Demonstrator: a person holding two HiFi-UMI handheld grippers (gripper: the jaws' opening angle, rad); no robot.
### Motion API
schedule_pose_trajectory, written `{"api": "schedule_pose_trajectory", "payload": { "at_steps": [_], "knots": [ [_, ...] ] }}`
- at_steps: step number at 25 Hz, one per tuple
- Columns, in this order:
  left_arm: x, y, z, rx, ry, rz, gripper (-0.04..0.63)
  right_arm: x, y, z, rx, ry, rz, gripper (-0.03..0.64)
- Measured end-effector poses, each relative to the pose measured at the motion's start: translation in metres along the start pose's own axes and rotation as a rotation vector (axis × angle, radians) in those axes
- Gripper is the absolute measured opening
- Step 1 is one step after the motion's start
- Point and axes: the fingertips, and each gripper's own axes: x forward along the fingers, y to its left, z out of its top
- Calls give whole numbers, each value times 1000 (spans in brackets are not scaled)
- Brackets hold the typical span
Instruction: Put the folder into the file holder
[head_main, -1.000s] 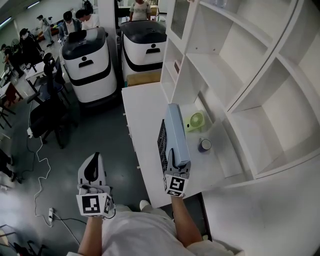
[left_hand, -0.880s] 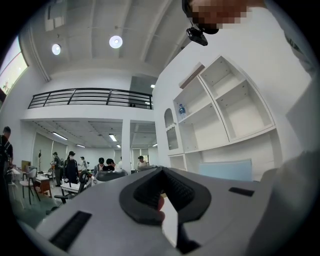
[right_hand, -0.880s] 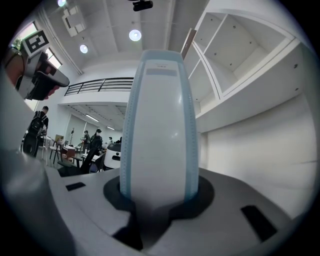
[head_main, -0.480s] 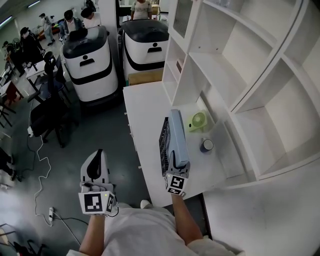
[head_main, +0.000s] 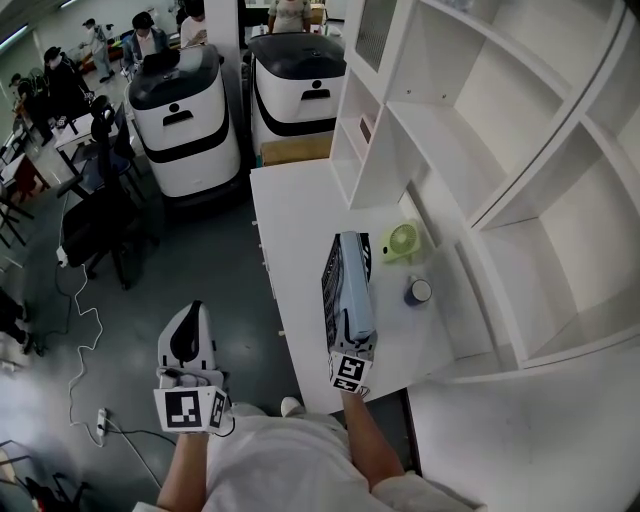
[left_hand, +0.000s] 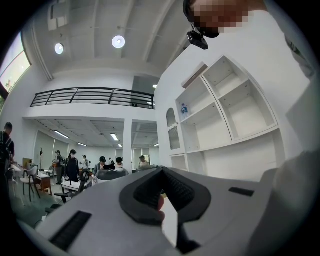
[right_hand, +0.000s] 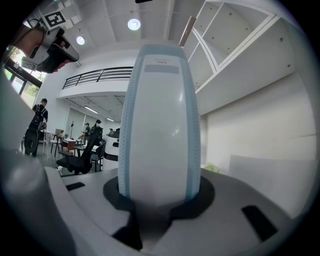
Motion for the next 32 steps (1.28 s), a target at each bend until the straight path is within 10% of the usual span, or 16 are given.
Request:
{"api": "schedule_pose_trajectory", "payload": {
  "at_steps": [12, 25, 32],
  "knots": [
    [-1, 0, -6, -17, 3, -7, -9, 2, 2, -6, 30, 11, 24, 175],
    [-2, -3, -8, -29, 15, -34, -9, 0, 12, 11, 48, 39, 103, 436],
    [-10, 3, -8, -48, 18, -44, -9, -17, -3, 41, 55, 58, 59, 460]
  ]
}}
